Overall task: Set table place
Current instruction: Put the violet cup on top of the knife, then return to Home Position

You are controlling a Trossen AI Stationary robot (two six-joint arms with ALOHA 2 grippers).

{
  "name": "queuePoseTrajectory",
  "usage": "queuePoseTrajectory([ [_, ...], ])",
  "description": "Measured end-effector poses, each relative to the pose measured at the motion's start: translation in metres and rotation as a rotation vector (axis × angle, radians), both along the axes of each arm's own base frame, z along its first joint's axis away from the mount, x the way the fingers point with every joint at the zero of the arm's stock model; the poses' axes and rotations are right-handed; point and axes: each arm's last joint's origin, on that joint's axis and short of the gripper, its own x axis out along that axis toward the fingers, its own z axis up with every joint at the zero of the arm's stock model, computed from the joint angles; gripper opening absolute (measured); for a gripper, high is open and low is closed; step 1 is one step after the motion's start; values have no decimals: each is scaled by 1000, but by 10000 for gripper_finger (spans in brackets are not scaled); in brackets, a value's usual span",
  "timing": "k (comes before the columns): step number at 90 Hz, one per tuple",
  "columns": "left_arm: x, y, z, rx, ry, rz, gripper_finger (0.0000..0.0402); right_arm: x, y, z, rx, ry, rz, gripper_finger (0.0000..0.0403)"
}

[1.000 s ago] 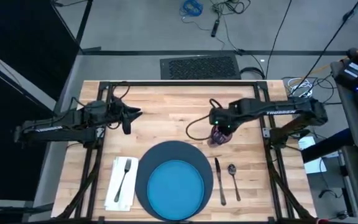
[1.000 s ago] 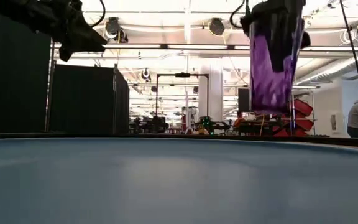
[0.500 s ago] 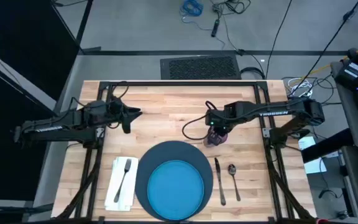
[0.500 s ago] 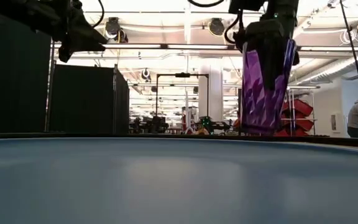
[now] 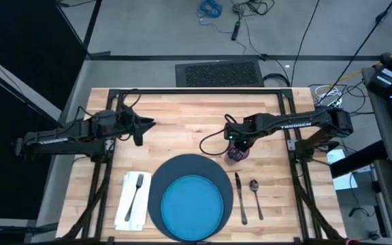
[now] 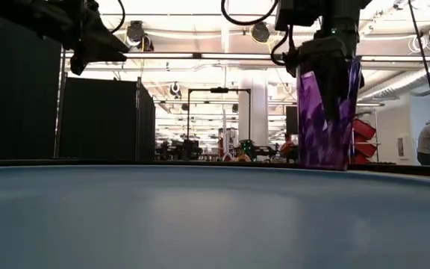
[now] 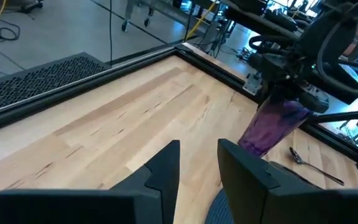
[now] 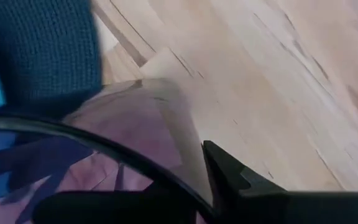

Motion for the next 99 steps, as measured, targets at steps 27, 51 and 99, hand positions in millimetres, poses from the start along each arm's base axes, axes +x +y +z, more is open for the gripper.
queuePoseTrajectory([
  [27,0,0,-1,0,10,0,93,3,0,-3,11,6,-16,9],
  [51,0,0,-1,0,10,-1,93,7,0,4,14,-29,-25,53],
  [99,0,0,-1,1,7,0,93,17,0,73,0,-136,82,91],
])
